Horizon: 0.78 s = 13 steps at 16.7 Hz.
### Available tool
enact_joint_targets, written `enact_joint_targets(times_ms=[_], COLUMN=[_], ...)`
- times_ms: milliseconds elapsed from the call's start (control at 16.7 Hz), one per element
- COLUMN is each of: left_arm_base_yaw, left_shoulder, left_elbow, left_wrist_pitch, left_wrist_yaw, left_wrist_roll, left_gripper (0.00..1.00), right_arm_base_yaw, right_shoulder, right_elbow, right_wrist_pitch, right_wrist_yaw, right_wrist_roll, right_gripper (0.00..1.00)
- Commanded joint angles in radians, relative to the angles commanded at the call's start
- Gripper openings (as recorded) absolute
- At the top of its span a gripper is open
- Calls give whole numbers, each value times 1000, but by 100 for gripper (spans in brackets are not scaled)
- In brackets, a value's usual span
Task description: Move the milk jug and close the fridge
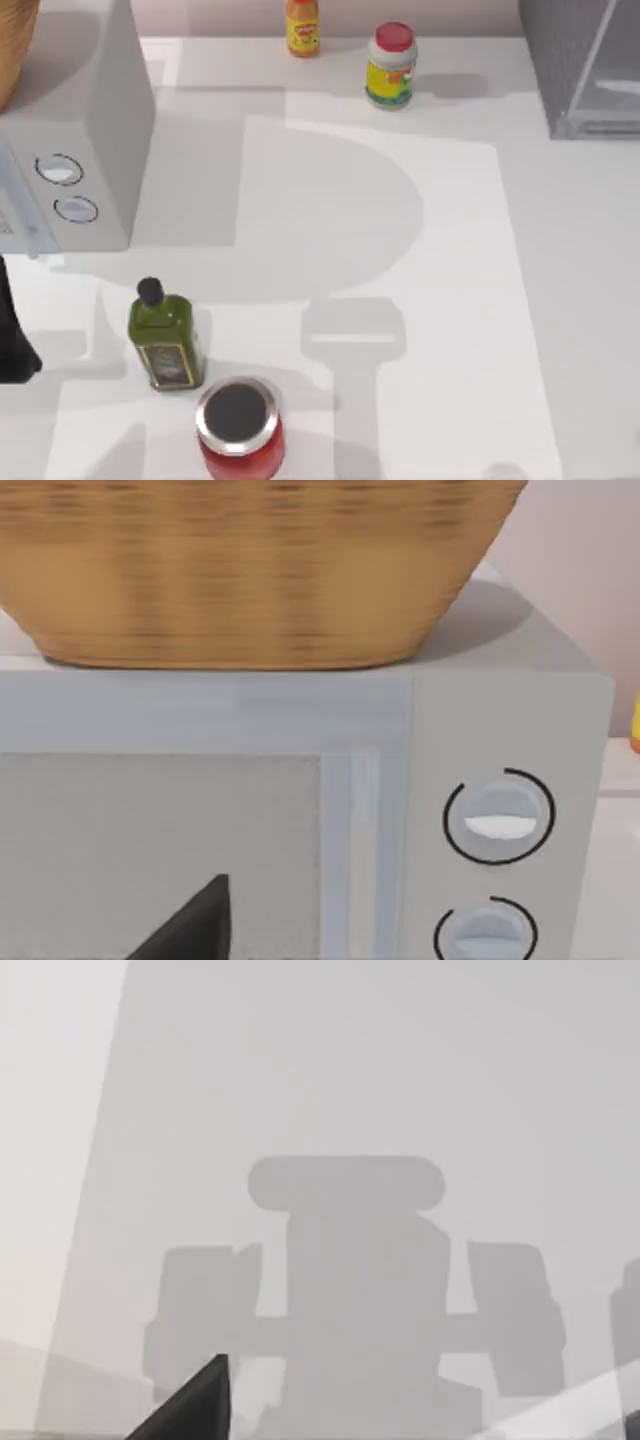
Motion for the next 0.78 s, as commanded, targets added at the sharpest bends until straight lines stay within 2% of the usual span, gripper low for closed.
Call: enact_joint_targets(times_ms=[240,780], left_arm_base_yaw=[0,0], left_shoulder=[0,0], left_elbow=[0,0], left_wrist_pitch=[0,0], left_wrist_yaw=[0,0], left_wrist_roll=[0,0], left_gripper=[100,100], right_arm_base_yaw=[-319,-1154], right_shoulder=[345,1320], right_elbow=[132,423], right_wrist_pitch=[-38,-22], right_wrist_yaw=[-165,-594], right_wrist_roll=[-345,-1287], right_gripper=[100,100])
